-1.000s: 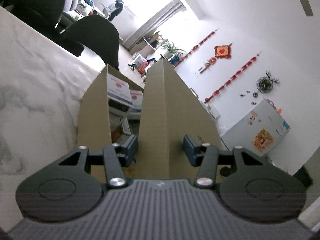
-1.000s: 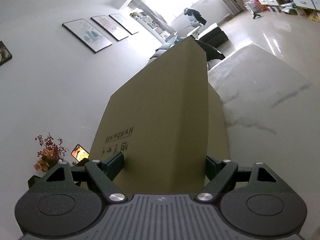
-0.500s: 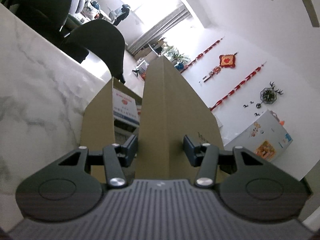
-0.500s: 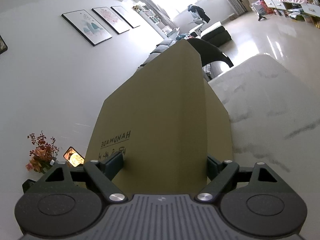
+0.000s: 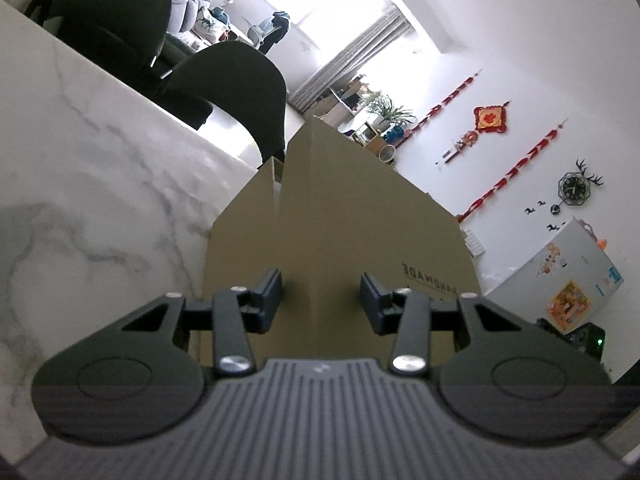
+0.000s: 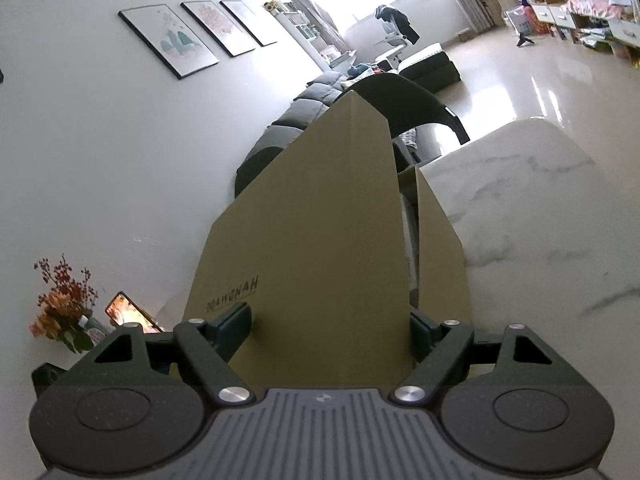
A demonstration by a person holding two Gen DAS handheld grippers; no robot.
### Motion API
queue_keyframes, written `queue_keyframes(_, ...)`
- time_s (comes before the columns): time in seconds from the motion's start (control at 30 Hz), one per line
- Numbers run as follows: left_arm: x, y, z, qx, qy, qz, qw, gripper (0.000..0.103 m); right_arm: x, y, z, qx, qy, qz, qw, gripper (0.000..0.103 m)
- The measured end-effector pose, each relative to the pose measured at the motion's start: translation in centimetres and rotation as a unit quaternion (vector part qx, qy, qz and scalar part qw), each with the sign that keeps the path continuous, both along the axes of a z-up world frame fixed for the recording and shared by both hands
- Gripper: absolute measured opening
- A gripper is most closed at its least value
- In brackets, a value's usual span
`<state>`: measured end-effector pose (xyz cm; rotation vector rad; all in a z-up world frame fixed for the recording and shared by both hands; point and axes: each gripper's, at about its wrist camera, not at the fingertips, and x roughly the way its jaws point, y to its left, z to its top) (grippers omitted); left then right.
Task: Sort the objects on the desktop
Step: 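Grasp the lid's other rim with the left tool while the right tool holds it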
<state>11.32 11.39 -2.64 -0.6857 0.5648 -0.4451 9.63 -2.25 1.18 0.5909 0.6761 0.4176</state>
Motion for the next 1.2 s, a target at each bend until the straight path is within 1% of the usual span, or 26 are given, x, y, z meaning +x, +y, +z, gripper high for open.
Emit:
queue_keyframes(0.13,0.0,0.0,0.1,0.005,0.001,0.001,1.0000,0.043,0.3,-0.2,-0.2,0.007,0.003,0.000,1.000,0.082)
queue_keyframes(0.37,0.1,0.3,0.1,-0.012,0.014,-0.003,0.9998,0.047,0.6,-0.6,-0.4,0.022,0.012,0.005,1.000,0.083)
queue_keyframes(0.53,0.2,0.5,0.1,-0.007,0.019,-0.008,0.9998,0.051,0.5,-0.9,-0.5,0.035,0.014,0.003,0.999,0.082)
queue_keyframes(0.63,0.6,0.7,0.0,-0.014,0.024,-0.017,0.9995,0.051,0.4,-1.0,-0.6,0.042,0.014,0.002,0.999,0.082)
queue_keyframes(0.73,0.8,0.8,-0.2,-0.021,0.026,-0.024,0.9991,0.052,0.4,-1.0,-0.5,0.044,0.015,0.003,0.999,0.082)
queue_keyframes(0.8,0.8,0.6,-0.3,-0.018,0.027,-0.025,0.9992,0.053,0.4,-0.9,-0.3,0.044,0.015,0.003,0.999,0.086)
queue_keyframes(0.9,1.0,0.4,-0.5,-0.012,0.030,-0.023,0.9992,0.052,0.2,-0.9,0.2,0.043,0.011,-0.001,0.999,0.091)
queue_keyframes(0.97,0.9,0.3,-0.6,-0.012,0.029,-0.021,0.9993,0.051,0.0,-1.0,0.7,0.032,0.002,-0.015,0.999,0.093)
queue_keyframes(1.03,0.9,0.3,-0.5,-0.010,0.028,-0.020,0.9994,0.051,-0.5,-1.2,1.2,0.013,-0.018,-0.028,0.999,0.093)
queue_keyframes(1.2,0.6,0.4,-0.5,-0.012,0.029,-0.025,0.9992,0.052,-1.4,-2.0,1.7,0.013,-0.033,-0.041,0.999,0.093)
